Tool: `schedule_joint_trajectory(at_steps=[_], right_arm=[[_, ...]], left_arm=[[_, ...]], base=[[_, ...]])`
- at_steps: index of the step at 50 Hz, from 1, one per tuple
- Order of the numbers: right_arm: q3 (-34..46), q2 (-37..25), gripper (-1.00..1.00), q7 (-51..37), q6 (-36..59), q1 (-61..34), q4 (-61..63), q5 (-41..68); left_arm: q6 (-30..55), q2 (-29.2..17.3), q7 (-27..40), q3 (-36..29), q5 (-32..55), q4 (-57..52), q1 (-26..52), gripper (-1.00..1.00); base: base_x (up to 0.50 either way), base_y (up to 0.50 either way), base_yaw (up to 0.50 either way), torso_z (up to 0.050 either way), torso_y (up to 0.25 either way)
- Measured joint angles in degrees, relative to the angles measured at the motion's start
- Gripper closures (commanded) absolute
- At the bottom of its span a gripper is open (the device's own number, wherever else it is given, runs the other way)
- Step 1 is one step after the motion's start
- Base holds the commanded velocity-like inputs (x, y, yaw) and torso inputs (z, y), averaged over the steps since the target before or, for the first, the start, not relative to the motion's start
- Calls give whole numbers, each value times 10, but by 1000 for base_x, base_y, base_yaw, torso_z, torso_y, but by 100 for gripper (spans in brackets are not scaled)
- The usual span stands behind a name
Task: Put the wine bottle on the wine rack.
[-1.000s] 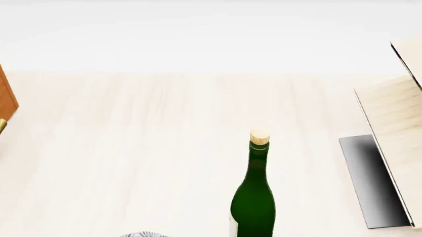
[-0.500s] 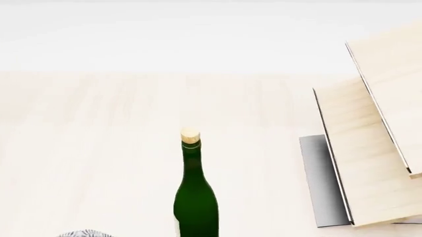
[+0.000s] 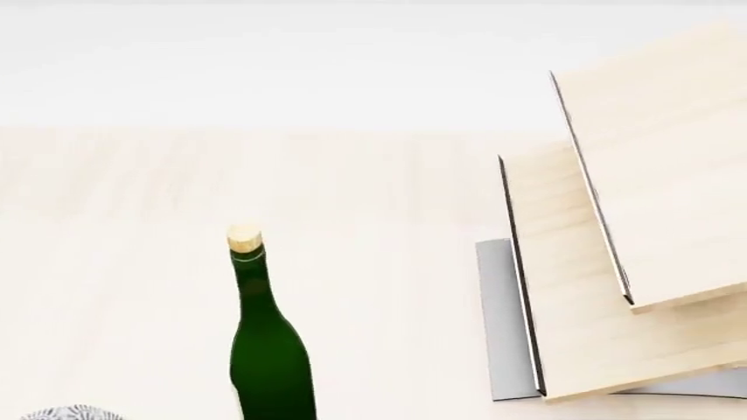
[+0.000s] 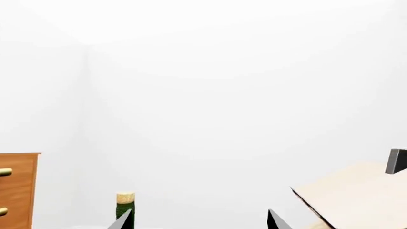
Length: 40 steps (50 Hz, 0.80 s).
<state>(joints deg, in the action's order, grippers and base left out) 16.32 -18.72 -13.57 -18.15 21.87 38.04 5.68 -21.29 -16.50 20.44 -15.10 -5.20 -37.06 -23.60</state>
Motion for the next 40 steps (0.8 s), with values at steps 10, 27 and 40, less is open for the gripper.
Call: schedule_joint_trajectory(at_steps=[10, 27, 40], right_arm=[[2, -1, -100, -3, -1, -1, -2, -3], [4, -3, -100, -9, -3, -3, -6, -6], [5, -6, -100, -12, -3, -4, -5, -6]], left_arm=[[1, -2, 3, -2, 0, 0, 1, -100], [1, -6, 8, -5, 0, 1, 3, -100], [2, -9, 12, -7, 1, 1, 4, -100]], base=[[0, -160, 0, 0, 0], [0, -116, 0, 0, 0], [0, -92, 0, 0, 0]])
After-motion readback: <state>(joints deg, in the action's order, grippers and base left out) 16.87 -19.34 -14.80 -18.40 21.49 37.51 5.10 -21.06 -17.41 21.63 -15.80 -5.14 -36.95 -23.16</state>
